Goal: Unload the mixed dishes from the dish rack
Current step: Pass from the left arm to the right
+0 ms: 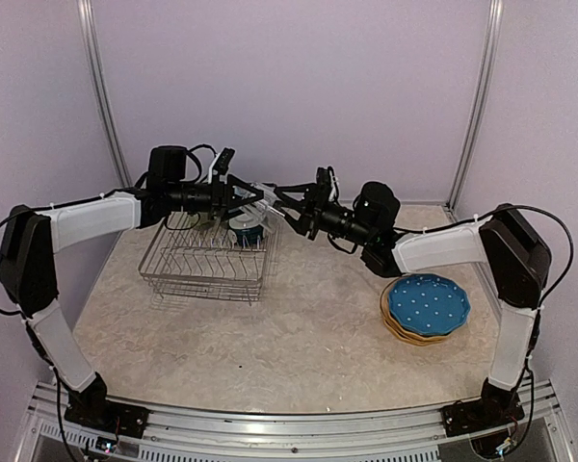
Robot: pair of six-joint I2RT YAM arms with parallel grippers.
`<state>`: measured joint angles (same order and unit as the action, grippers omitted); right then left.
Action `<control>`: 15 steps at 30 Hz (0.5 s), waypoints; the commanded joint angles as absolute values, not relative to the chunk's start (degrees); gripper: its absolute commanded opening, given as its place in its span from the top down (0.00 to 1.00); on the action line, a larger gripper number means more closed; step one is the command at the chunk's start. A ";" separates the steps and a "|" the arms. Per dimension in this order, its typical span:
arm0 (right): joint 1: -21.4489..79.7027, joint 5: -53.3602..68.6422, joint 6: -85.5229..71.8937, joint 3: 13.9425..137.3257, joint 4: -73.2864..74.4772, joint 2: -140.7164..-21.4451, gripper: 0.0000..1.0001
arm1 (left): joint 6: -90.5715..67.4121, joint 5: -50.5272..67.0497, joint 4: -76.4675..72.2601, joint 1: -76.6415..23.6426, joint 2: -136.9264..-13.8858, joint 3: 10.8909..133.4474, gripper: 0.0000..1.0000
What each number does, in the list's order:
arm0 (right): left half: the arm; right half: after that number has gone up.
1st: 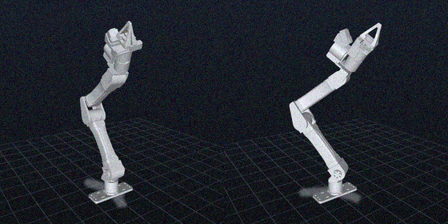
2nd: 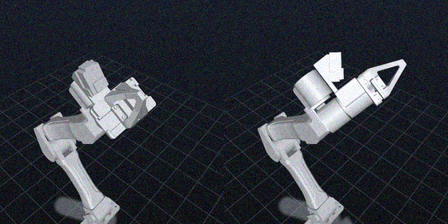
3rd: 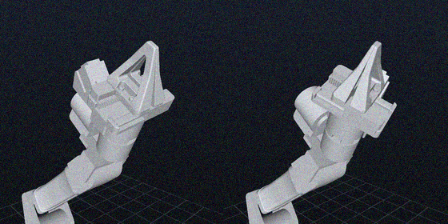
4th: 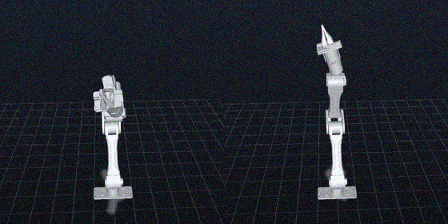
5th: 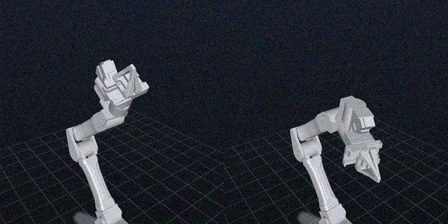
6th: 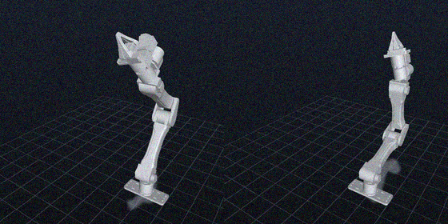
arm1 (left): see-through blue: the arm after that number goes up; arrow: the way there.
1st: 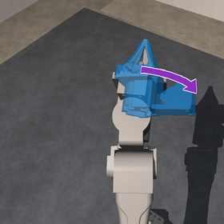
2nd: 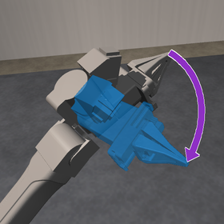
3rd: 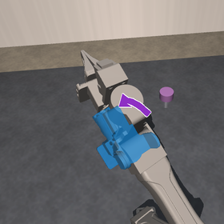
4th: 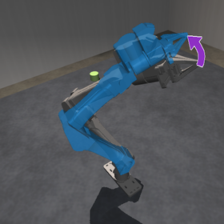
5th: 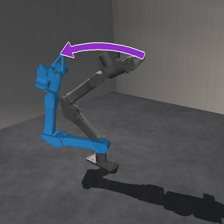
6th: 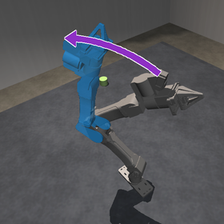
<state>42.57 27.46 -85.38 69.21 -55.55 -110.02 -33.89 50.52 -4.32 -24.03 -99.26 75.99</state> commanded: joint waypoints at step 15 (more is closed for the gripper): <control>41.38 25.38 -82.15 62.88 -60.59 -103.39 1.00 | -32.72 45.94 -3.49 -24.65 -96.78 75.56 0.09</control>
